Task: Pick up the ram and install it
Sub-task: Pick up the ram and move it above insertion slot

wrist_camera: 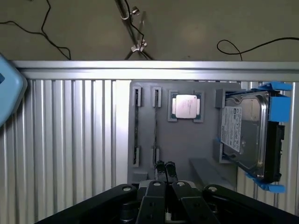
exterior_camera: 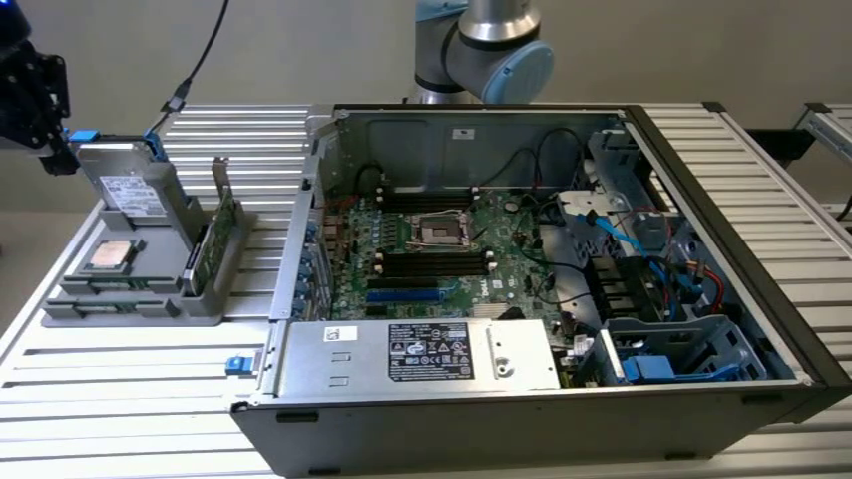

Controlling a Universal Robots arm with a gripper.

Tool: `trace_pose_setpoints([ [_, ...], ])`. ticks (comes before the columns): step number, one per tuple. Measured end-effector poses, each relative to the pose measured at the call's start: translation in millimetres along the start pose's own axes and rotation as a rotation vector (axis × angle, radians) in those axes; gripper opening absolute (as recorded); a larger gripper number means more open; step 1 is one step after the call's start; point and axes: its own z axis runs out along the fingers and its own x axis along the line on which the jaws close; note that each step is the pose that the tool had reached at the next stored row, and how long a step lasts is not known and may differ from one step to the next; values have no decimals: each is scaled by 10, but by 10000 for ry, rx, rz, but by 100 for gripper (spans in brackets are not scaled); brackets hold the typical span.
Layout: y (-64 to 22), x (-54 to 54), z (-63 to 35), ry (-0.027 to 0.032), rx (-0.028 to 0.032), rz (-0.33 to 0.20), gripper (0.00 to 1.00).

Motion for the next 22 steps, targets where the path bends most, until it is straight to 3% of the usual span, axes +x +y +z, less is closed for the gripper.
trace_pose_setpoints([
  [1, 0, 0, 5, 2, 54, -91, 10],
  [3, 6, -2, 10, 7, 90, -222, 10],
  [22, 60, -13, 22, 29, 109, -836, 10],
])
